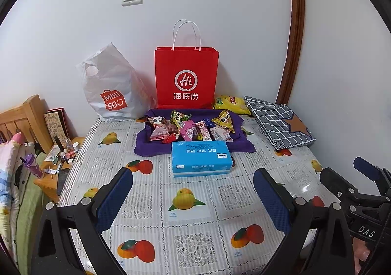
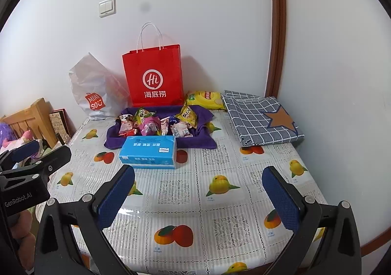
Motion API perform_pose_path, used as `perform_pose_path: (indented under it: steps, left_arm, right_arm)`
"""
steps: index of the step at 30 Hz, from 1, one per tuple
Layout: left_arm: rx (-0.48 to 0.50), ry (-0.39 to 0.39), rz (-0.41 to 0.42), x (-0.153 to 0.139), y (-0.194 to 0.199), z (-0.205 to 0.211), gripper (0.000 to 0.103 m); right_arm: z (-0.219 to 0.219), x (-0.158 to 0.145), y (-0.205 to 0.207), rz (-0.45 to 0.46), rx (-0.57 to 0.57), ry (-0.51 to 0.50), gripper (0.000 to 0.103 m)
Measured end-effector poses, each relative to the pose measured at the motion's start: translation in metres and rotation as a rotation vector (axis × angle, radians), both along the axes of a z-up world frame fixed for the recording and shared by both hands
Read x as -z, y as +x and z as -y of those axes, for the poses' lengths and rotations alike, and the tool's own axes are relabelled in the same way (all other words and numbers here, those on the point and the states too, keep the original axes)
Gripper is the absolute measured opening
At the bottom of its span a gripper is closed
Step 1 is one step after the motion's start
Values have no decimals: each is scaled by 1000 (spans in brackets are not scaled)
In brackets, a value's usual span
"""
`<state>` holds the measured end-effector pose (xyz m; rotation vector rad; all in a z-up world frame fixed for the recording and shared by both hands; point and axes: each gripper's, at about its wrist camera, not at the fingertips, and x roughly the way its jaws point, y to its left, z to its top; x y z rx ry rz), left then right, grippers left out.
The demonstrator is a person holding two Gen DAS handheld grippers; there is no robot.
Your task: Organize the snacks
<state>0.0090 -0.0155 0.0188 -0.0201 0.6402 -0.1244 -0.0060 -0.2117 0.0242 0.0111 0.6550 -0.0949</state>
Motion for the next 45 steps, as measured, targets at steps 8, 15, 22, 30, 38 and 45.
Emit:
perform_pose_path:
  steps: [8,15,22,30,38,45]
  left_arm:
    - [2,-1,-2,0,0,-1,100]
    - [1,-1,-1,1,0,0,100]
    - [1,-3,2,0,-1,-1,100]
    - [-2,-3,0,1,-1,0,100]
    - [-7,-3,1,-2,-3,0,100]
    - [-8,-3,0,-3,-3,0,100]
  right_arm:
    - [0,1,-1,1,2,5,103]
    - [1,2,-1,1,2,8,103]
    - [2,2,-1,0,-2,9,103]
    - [1,1,-1,2,-3,7,103]
    - [0,2,-3,1,4,11,103]
    - [-1,2,-4,2,6,15,103]
